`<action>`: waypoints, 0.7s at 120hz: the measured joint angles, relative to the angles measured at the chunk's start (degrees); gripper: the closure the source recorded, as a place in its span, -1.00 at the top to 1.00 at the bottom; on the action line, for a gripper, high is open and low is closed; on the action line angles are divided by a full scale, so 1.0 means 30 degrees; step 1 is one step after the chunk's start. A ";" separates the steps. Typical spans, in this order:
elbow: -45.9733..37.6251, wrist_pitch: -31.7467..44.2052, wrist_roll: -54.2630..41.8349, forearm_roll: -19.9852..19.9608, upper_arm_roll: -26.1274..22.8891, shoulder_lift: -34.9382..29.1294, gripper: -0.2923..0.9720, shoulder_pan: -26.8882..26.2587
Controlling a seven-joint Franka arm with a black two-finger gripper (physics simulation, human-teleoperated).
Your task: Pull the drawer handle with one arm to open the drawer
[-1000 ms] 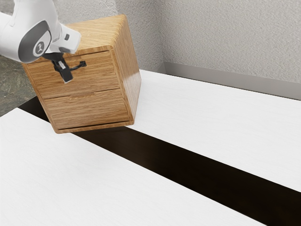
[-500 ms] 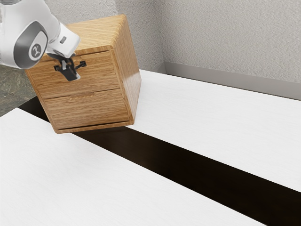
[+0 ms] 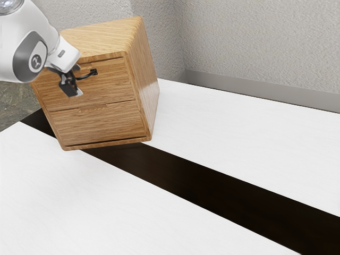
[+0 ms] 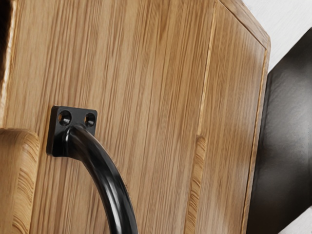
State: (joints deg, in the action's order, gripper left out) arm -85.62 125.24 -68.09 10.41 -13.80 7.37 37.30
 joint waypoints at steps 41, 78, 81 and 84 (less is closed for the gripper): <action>-0.1937 0.0148 -0.1120 -0.0172 -0.0040 -0.0755 0.50 -0.0087; -0.3395 0.0126 -0.1721 -0.0431 -0.0176 -0.2529 0.54 -0.0085; -0.3397 0.0118 -0.1759 -0.0435 -0.0123 -0.2539 0.54 -0.0134; -0.3406 0.0111 -0.1795 -0.0441 -0.0069 -0.2567 0.53 -0.0181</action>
State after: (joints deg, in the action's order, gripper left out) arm -95.84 125.57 -73.47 9.09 -14.00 -0.33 36.76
